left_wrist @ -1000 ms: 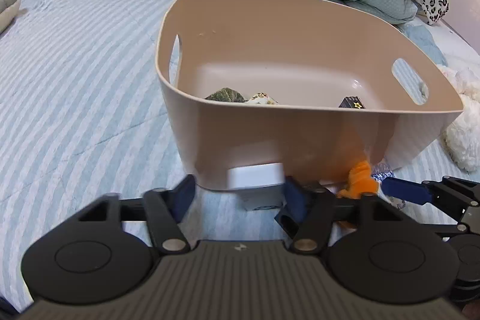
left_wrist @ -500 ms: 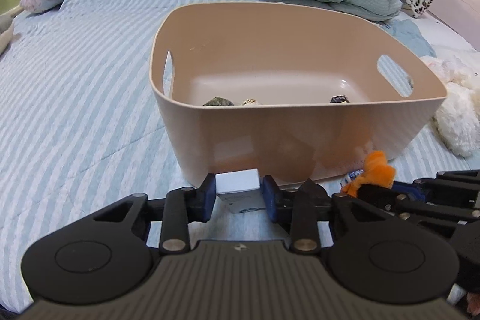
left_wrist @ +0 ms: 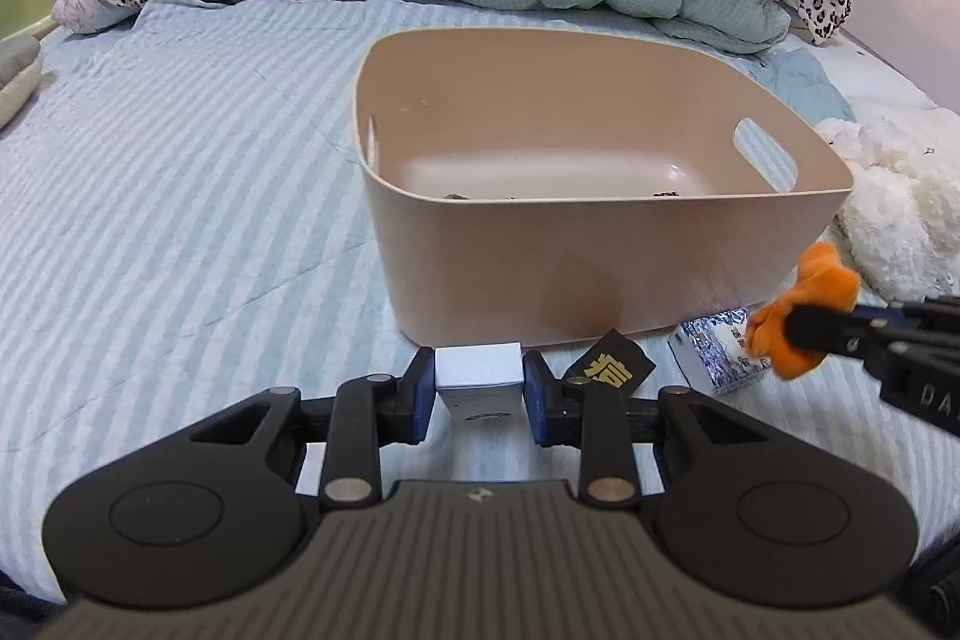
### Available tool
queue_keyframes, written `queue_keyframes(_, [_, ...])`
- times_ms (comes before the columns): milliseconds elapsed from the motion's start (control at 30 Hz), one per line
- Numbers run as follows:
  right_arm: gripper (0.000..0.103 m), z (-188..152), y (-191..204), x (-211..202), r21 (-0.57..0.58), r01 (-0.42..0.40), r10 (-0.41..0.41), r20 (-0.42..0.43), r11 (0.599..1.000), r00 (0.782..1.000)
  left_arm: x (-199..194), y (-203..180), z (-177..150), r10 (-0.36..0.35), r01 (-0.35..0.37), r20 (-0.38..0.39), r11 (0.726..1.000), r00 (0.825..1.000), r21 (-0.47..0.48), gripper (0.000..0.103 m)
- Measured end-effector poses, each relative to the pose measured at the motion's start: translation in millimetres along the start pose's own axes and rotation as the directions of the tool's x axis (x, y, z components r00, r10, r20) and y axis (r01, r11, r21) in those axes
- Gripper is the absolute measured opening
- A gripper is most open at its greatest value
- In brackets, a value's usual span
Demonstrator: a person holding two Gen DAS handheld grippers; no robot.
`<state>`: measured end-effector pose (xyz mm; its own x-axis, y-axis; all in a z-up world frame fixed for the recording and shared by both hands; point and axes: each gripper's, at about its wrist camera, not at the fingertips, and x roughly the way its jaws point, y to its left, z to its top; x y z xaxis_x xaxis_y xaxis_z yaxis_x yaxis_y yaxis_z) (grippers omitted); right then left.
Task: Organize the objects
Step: 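Lift the white box and orange plush and carry them over the basket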
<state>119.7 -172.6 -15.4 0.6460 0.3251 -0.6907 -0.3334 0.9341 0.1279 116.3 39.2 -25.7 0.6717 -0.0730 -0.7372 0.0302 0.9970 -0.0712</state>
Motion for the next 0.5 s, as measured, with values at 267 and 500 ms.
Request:
queue_keyframes(267, [0.007,13,-5,-30,0.006,0.008,-0.009,0.074,1.000,0.997,-43,5,11,-0.018,0.016,0.067,1.000,0.998,0.021,0.032])
queue_keyframes(500, [0.007,36,-13,-52,0.027,0.020,-0.024,0.171,0.999,0.985,-74,-2,38,-0.044,0.033,0.166,0.997,0.985,0.069,0.032])
